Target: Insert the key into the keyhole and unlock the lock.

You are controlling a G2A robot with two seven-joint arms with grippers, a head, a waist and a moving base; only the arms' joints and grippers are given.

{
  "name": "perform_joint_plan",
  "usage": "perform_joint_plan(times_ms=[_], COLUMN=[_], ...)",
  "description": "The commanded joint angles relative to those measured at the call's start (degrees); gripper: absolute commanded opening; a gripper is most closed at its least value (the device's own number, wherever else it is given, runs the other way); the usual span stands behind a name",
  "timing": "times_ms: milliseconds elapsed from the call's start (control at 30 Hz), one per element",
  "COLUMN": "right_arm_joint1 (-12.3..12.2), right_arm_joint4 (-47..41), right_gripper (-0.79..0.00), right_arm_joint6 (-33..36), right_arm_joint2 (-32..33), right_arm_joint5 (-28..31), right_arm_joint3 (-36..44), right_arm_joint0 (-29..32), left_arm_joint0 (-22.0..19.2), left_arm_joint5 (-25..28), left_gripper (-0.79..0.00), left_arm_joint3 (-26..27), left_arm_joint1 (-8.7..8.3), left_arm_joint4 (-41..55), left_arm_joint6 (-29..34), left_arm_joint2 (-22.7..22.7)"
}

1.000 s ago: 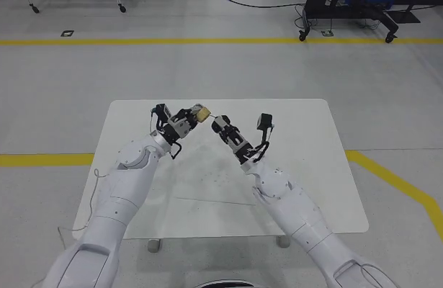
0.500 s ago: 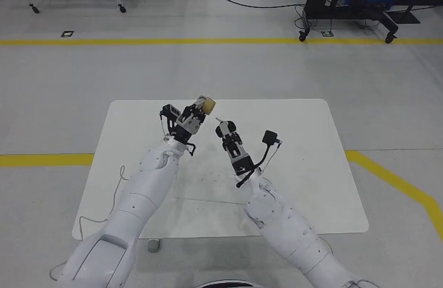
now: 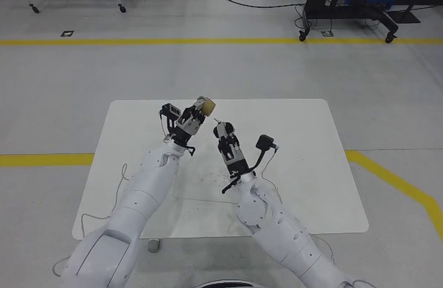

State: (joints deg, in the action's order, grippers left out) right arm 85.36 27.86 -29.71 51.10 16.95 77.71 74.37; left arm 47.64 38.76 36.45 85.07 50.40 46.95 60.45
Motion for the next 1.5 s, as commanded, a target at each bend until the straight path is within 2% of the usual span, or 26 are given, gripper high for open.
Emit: perform_joint_plan(times_ms=[0, 1033, 1467], right_arm_joint1=[0.2, 2.4, 3.1], right_arm_joint4=[0.2, 0.7, 1.4], right_gripper=[-0.785, -0.785, -0.785], right_arm_joint6=[-0.1, 0.0, 0.9], right_arm_joint2=[-0.2, 1.6, 2.2], right_arm_joint5=[-0.3, -1.6, -1.9], right_arm_joint3=[-0.2, -2.8, -3.4], right_arm_joint0=[-0.1, -0.9, -1.0], left_arm_joint0=[-0.1, 0.6, 0.7], left_arm_joint5=[0.2, 3.5, 5.9], left_gripper=[-0.785, -0.785, -0.785], left_arm_joint3=[-0.2, -1.4, -1.7], left_arm_joint1=[0.15, 1.48, 1.85], left_arm_joint4=[-0.2, -1.0, -4.0], left_arm_joint6=[0.4, 3.7, 2.5], left_arm_joint2=[0.0, 2.0, 2.2])
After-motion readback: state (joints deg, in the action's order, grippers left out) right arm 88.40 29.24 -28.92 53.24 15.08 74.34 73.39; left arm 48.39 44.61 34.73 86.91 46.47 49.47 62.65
